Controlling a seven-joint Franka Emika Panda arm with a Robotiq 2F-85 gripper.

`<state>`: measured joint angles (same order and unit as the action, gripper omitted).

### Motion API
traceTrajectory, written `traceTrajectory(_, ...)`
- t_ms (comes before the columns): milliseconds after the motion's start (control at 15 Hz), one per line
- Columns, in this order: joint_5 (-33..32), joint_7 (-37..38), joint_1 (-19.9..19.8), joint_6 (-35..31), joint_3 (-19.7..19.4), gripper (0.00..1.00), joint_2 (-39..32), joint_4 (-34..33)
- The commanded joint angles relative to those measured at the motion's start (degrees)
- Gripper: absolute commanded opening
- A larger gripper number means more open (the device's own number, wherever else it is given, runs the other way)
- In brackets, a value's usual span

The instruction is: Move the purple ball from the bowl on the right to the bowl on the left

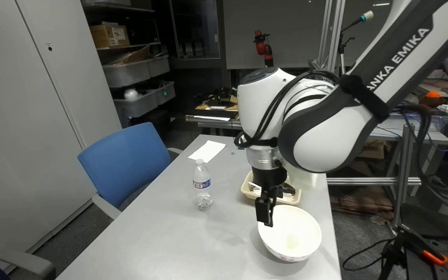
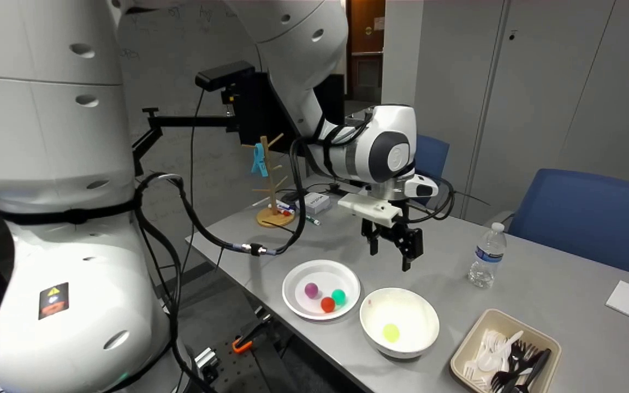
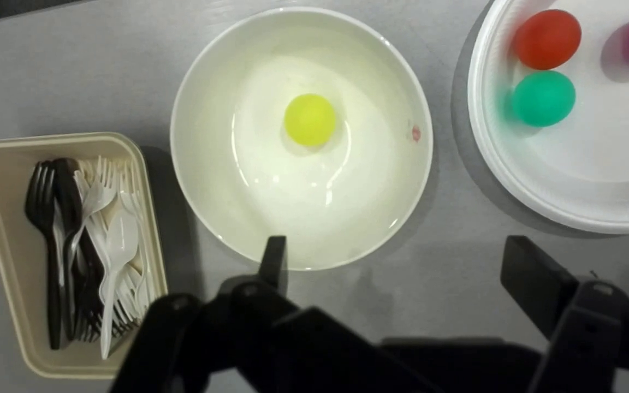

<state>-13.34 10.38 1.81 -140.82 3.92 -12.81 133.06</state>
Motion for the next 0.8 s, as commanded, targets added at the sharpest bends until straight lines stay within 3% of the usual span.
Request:
traceTrajectory(0,-0.2,1.5,1.7,2.9,-2.3,1.00,-3.4,-4.2)
traceTrajectory(400,4.5,-1.6,-0.4,-0.6,-3.3,1.00,-1.5,-0.2)
traceTrajectory(733,3.0,-0.2,0.9,0.8,-3.9,1.00,-3.2,-2.1)
